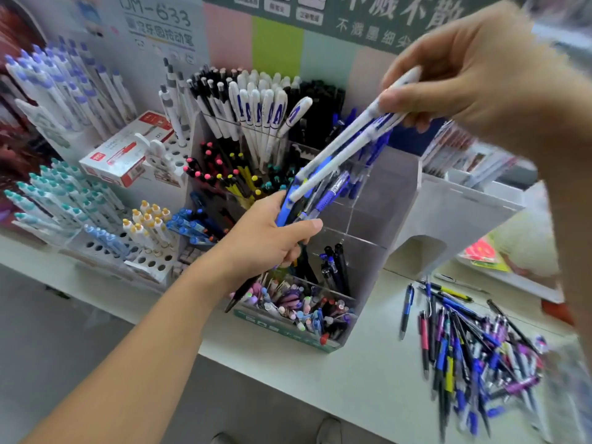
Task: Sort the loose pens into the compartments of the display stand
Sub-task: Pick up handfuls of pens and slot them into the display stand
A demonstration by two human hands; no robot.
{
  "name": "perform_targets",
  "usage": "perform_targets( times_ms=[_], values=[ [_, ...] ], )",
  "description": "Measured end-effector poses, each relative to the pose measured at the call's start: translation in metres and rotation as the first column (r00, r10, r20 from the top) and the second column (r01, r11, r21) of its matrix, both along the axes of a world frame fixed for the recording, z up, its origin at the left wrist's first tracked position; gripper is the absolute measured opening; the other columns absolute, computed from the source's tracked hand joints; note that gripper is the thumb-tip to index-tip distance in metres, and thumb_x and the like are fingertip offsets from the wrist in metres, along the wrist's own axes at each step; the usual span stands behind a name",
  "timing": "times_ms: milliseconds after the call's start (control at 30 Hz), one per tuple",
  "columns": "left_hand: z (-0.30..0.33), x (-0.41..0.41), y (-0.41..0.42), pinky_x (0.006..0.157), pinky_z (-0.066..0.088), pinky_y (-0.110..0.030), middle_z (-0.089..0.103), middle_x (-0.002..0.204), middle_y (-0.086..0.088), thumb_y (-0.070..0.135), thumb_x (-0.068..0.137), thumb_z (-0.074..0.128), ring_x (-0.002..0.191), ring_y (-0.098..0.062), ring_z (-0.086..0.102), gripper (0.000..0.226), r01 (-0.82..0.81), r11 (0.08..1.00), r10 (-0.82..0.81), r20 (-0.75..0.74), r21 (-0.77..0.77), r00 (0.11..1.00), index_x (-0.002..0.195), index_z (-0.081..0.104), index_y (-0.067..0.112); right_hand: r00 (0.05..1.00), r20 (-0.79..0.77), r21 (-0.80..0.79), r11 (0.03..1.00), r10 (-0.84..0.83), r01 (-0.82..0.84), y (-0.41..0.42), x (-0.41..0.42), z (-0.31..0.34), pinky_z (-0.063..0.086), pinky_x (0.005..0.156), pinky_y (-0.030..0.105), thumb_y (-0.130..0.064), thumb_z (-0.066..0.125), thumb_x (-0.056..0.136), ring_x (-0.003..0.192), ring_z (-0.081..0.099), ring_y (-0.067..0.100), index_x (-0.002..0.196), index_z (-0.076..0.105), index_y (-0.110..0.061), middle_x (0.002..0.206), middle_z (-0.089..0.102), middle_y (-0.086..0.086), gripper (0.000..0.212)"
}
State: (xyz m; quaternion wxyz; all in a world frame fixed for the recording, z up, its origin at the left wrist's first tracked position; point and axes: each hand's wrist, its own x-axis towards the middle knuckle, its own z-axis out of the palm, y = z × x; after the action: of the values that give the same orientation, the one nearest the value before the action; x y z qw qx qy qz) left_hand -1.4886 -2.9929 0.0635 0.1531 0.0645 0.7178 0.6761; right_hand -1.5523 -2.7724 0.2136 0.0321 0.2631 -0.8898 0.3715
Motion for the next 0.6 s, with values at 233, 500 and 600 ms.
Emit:
perform_targets(
  times_ms=[233,500,600],
  values=[
    [-0.002,0.005,0.013,0.047,0.034,-0.023,0.049,0.070,0.000,0.016,0.099,0.062,0.049,-0.013,0.040,0.011,0.001,0.999,-0.004,0.081,0.035,0.997,0.092,0.053,0.016,0.956,-0.042,0.019,0.957,-0.289,0.290,0.083,0.004,0.019,0.053,0.058,0.014,-0.051,0.081,0.076,0.062,0.066,0.013,0.092,0.072,-0.030,0.079,0.072,-0.005,0.027],
    [-0.009,0.012,0.023,0.047,0.038,-0.019,0.051,0.071,0.002,0.023,0.098,0.064,0.050,-0.011,0.041,0.008,0.004,0.998,-0.013,0.138,0.067,0.990,0.094,0.058,0.019,0.920,-0.332,0.304,0.899,-0.209,0.314,0.054,-0.012,-0.019,0.052,0.073,0.022,-0.023,0.082,0.082,0.068,0.061,0.021,0.097,0.076,-0.010,0.081,0.069,0.009,0.021],
    [-0.009,0.015,0.024,0.046,0.038,-0.019,0.053,0.071,0.001,0.024,0.097,0.065,0.050,-0.011,0.042,0.010,-0.020,0.996,0.006,0.155,0.085,0.988,0.094,0.059,0.018,0.965,-0.236,0.459,0.862,-0.114,0.214,0.037,-0.017,-0.033,0.040,0.062,0.010,-0.021,0.082,0.082,0.062,0.055,0.010,0.094,0.078,-0.009,0.067,0.061,-0.006,0.017]
  ],
)
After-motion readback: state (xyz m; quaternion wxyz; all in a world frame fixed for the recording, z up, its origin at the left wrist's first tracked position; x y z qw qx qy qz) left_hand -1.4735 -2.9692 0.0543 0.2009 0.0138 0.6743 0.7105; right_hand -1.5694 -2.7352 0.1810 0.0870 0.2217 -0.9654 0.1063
